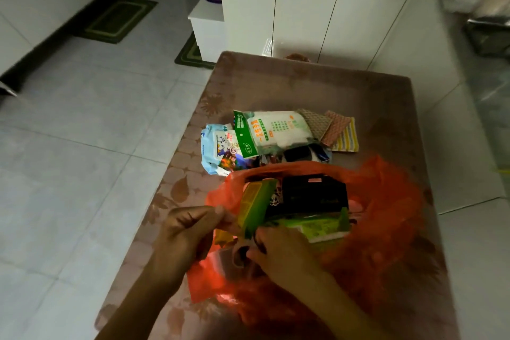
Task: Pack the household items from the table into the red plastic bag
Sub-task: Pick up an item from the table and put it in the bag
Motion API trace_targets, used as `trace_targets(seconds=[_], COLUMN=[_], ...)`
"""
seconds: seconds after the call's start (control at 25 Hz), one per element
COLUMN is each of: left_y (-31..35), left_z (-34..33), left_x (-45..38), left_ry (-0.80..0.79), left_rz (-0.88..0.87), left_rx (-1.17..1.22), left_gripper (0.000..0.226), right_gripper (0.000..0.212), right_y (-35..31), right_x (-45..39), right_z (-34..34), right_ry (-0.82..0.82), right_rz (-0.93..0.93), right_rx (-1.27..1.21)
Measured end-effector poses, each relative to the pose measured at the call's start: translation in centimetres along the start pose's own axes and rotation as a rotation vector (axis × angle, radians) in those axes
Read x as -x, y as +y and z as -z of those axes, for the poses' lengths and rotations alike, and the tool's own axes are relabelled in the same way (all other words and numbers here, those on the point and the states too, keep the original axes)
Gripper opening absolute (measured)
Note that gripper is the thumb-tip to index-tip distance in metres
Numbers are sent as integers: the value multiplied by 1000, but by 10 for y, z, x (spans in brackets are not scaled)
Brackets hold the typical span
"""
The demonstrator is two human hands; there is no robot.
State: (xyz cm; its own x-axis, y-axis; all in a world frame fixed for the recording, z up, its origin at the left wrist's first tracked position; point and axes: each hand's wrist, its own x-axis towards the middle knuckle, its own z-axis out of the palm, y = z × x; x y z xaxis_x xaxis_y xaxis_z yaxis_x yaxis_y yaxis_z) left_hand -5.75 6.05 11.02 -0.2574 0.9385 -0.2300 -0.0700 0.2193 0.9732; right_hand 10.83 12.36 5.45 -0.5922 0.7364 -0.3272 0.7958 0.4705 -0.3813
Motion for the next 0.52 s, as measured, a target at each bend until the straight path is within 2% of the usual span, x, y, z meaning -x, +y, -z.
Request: trace_targets(seconds=[0.12,0.24,0.28,0.32,0.36,0.44,0.48,0.52], left_y=[8,13,11,9,7,4,3,3], left_z=[3,13,16,18,19,17,16,15], left_x=[-1,-14,-21,-28,-35,-44,-46,-47], left_ry=[-24,34,62,90,117,147,149,145], left_rz=[10,24,33,43,53,64,68,76], left_rx=[34,-4,-52,-89,-104,-112,-106,-94], left_gripper=[33,30,25,18,14,25,27,27], right_gripper=[23,32,42,46,43,26,20,16], right_y=[-21,-11,-7,-4,0,9,15,24], right_x=[-13,-8,-7,-11,-22,-61,-86,-114], right_z=[-20,9,24,40,54,70,71,65], right_ry=[-32,-88,-57,60,196,398,432,395], right_rz=[-16,-87,-117,-117,-90,-15,22,36], right_rx=[195,80,-18,-112,-194,-264,-225,-140])
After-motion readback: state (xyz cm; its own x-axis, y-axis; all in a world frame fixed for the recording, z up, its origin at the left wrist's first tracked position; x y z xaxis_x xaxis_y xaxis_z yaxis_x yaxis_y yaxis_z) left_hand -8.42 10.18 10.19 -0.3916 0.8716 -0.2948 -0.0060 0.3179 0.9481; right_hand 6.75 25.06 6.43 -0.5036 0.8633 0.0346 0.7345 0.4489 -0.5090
